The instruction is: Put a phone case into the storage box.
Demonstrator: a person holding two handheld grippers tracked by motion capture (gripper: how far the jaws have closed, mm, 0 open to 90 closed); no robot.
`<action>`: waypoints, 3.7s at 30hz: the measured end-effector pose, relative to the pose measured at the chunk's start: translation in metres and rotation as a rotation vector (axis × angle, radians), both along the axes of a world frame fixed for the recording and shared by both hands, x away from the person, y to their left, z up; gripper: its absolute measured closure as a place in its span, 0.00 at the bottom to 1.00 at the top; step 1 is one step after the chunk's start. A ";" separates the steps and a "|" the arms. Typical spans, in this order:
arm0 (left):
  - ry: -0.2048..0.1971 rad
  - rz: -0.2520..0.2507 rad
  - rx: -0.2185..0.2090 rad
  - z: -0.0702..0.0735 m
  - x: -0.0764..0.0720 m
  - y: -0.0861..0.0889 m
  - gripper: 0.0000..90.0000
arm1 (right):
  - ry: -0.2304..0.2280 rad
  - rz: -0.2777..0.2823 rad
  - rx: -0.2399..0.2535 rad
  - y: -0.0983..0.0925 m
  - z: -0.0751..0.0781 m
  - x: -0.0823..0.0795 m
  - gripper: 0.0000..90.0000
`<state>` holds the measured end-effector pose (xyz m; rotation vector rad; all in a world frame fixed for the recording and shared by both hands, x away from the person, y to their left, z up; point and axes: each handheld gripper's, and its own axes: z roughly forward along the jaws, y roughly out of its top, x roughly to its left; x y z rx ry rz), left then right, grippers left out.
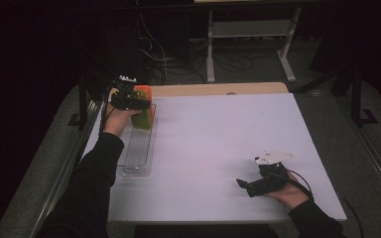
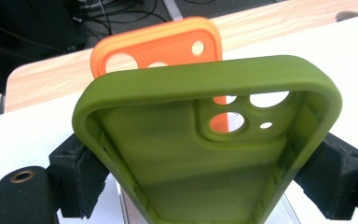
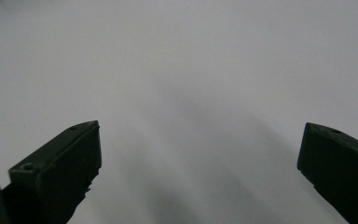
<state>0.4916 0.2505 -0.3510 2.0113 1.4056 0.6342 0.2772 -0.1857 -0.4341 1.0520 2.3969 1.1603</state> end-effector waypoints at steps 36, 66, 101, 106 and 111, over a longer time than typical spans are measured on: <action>-0.053 0.005 -0.045 -0.014 0.009 0.000 0.06 | 0.008 0.018 -0.020 0.000 0.000 -0.002 0.00; -0.081 -0.328 -0.174 0.027 -0.049 -0.006 0.05 | 0.020 0.023 -0.009 0.001 0.000 -0.002 0.00; -0.098 -0.547 -0.209 -0.009 -0.147 -0.017 0.05 | 0.014 0.082 0.003 0.005 0.024 0.004 0.00; -0.102 -0.560 -0.214 -0.019 -0.158 -0.014 0.05 | 0.011 0.089 0.006 0.005 0.026 0.004 0.00; -0.109 -0.567 -0.220 -0.026 -0.170 -0.010 0.05 | 0.009 0.089 0.012 0.005 0.028 0.004 0.00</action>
